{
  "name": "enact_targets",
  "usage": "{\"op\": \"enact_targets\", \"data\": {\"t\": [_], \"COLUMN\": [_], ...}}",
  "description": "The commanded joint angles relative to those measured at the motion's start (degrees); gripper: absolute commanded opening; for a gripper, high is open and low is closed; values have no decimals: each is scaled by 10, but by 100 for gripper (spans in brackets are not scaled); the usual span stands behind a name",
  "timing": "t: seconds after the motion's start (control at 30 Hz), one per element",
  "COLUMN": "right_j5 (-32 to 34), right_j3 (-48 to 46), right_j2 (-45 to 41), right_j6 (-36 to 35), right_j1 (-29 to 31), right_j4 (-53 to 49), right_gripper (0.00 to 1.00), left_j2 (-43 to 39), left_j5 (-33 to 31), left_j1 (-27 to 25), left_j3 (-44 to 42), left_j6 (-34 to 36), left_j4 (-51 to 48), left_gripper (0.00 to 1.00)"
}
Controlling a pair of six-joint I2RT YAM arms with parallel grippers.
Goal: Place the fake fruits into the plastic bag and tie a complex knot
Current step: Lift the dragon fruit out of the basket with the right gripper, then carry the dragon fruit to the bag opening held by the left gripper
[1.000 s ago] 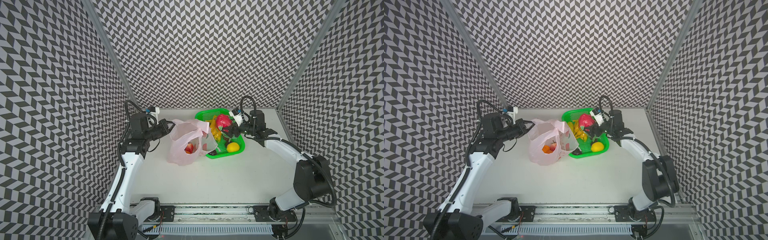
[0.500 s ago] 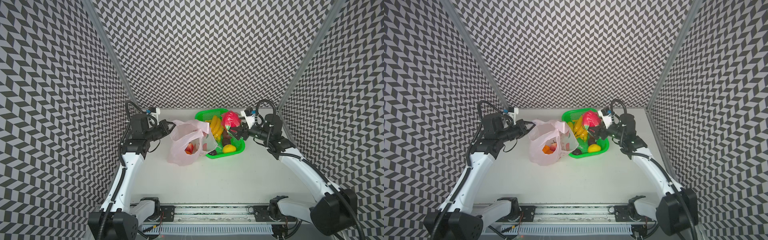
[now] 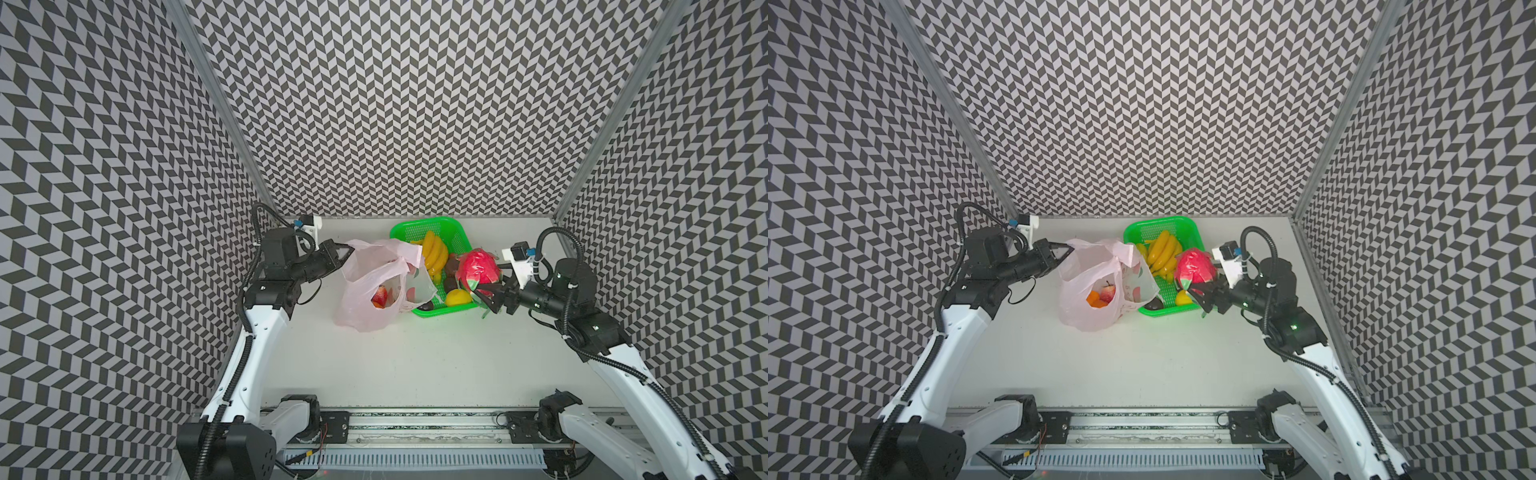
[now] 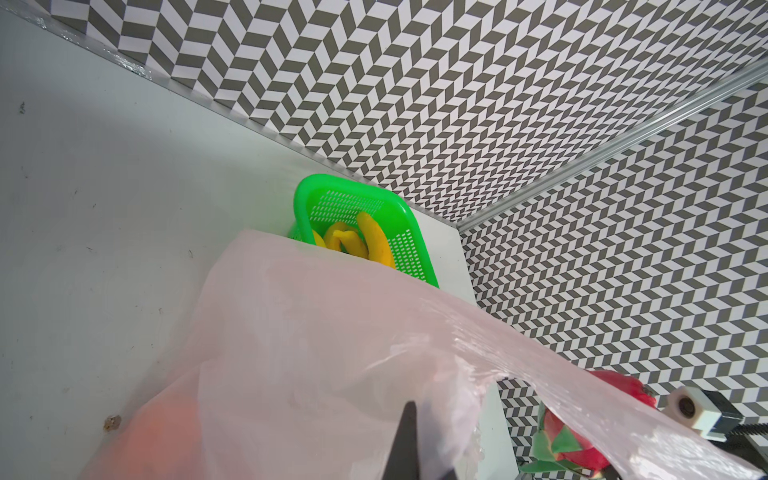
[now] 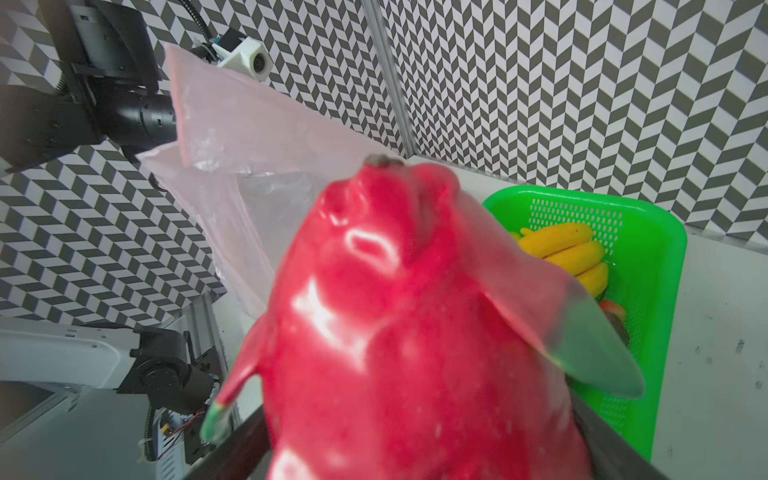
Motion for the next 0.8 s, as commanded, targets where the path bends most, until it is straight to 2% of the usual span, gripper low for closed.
{"op": "enact_targets", "data": {"t": [0.0, 0.13, 0.33, 0.57, 0.77], "right_j5": [-16, 2, 61, 108, 143], "right_j3": [6, 14, 41, 145, 221], "right_j2": [-18, -10, 34, 136, 204], "right_j6": [3, -4, -6, -44, -62], "right_j1": [17, 67, 177, 227, 247], "right_j4": [-16, -41, -52, -105, -124], "right_gripper": [44, 44, 44, 44, 44], "left_j2": [-1, -1, 1, 2, 2], "left_j5": [13, 17, 26, 58, 59], "left_j1": [-6, -10, -21, -36, -53], "left_j3": [1, 5, 9, 14, 17], "left_j6": [9, 18, 30, 71, 94], "left_j4": [16, 16, 16, 16, 13], "left_gripper": [0, 0, 0, 0, 0]}}
